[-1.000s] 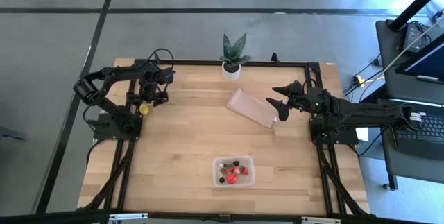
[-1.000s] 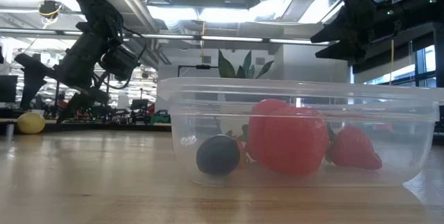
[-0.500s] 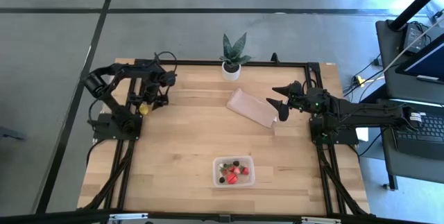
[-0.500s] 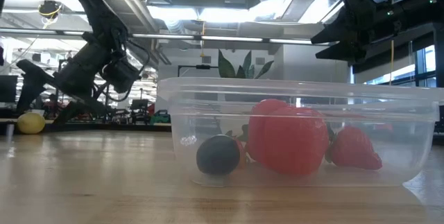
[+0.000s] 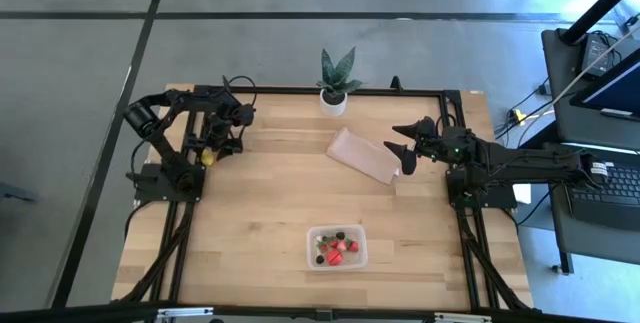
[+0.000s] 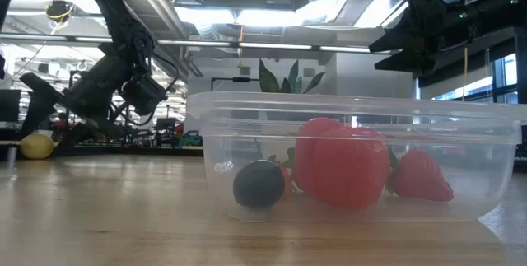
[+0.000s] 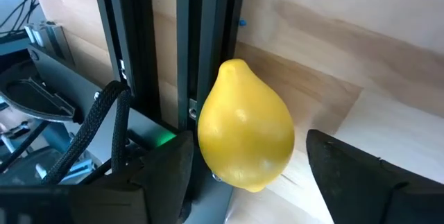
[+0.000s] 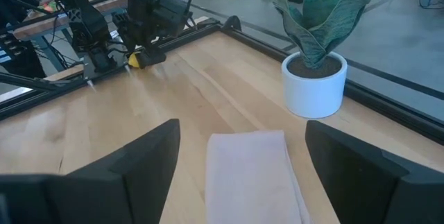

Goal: Pick and placing Produce into tupperware
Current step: Put the yellow lemon in the bin

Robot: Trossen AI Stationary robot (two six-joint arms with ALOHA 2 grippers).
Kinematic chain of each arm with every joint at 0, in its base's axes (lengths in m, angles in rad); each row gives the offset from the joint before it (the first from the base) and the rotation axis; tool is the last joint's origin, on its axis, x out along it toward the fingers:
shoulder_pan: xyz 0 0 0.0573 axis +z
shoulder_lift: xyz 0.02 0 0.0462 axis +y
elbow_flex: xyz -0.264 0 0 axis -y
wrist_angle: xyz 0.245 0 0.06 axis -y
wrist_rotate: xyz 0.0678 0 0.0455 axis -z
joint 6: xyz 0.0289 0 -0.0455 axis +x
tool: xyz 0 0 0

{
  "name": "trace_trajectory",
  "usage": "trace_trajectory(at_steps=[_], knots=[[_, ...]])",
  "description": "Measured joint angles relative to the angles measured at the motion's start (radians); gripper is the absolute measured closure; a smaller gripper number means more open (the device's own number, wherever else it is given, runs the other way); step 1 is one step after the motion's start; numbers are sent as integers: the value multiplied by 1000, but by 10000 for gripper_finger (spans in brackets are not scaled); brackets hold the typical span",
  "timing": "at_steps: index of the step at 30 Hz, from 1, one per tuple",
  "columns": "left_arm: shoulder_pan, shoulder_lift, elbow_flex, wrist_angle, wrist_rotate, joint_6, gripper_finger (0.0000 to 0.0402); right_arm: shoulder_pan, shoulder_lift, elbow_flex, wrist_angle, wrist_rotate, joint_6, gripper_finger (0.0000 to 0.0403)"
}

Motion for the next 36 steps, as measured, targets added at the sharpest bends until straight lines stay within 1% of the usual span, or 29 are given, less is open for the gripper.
trace_trajectory(at_steps=[7,19,22,30,36], knots=[[0,0,0,18,-10,0,162,0,0,0,0,0,2,91],[0,0,0,15,-21,1,200,0,0,0,0,0,2,91],[0,0,0,15,-21,11,203,0,0,0,0,0,2,91],[-6,-1,0,15,-11,106,202,0,0,0,0,0,-1,91],[-56,-1,34,7,27,198,202,0,0,0,1,0,-1,91]])
